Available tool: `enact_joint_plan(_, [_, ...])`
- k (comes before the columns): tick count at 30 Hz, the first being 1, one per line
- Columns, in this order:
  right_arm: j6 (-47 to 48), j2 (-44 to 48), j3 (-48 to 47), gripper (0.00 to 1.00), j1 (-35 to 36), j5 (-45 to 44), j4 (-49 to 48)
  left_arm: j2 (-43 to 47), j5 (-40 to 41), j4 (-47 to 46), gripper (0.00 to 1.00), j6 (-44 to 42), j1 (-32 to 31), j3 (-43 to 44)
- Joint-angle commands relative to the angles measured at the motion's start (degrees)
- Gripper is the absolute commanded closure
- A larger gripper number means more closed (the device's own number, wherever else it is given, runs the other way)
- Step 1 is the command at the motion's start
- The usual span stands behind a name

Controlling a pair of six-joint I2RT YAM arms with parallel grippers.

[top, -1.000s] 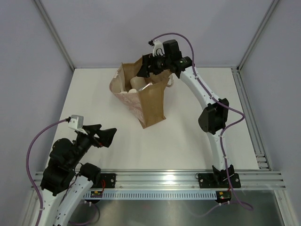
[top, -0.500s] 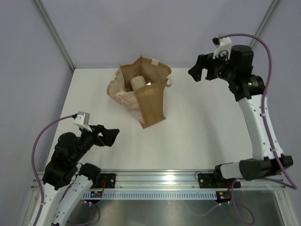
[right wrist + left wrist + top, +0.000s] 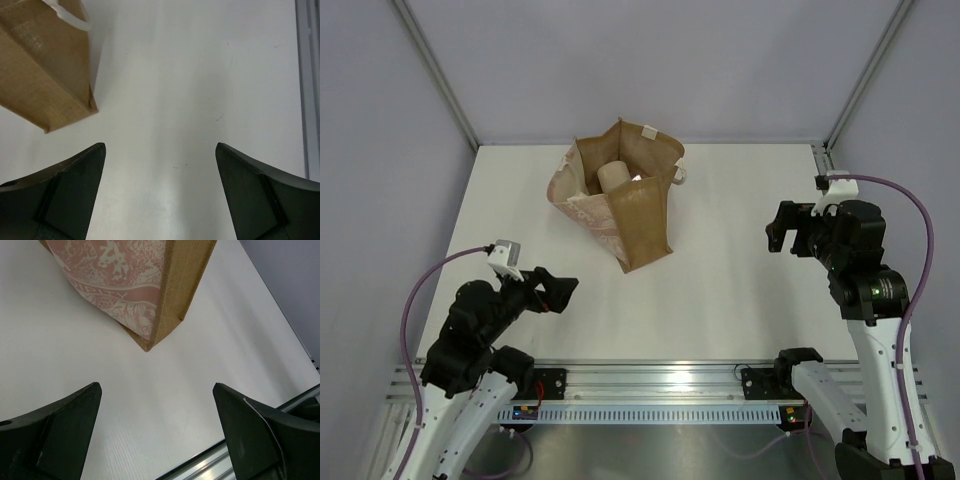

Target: Place the personal care products into the canvas bag

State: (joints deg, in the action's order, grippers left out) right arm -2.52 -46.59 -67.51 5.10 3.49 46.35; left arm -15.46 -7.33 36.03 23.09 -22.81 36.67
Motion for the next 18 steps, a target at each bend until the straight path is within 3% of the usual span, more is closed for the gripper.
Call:
enact_joint_plan(1, [2.1,2.2,1.9,0.01,-1.4,-3.2,-0.1,3.1,-1.3,-3.2,0.01,1.4,0.1,-2.2])
enact_joint_plan(18, [3.2,4.6,3.6,0.0,-3.5,-9.7,-3.1,5.2,-0.4,-2.5,0.01,1.7,0.0,-1.9])
